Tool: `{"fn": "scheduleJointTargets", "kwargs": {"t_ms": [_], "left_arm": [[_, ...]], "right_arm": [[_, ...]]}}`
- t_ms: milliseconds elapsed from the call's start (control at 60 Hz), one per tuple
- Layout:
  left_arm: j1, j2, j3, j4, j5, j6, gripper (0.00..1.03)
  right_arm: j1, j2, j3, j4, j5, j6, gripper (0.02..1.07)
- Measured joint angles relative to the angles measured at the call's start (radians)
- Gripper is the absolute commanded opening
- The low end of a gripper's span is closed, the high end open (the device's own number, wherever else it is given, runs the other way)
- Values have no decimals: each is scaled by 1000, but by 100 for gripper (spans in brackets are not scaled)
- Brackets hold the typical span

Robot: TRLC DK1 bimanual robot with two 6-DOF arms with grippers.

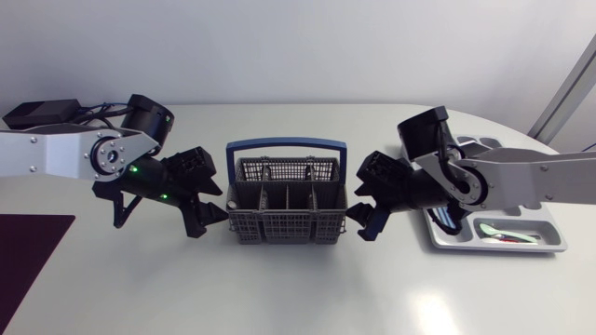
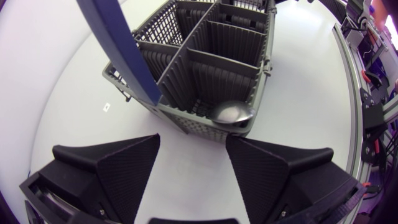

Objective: Unload the cutlery basket into the drawer organizer.

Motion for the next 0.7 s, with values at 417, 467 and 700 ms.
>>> {"fn": "scheduleJointTargets", "kwargs": {"t_ms": [417,467,700], "left_arm": [[-82,17,4,61,-46,-84,75],[-81,18,4,66,-49,-85,75],[-61,24,4,84,-50,-89,76]], "right_arm": [[-64,6,8,2,14,-11,72],[-64,6,8,2,14,-11,72],[-48,2,6,2,16,-11,72]]}}
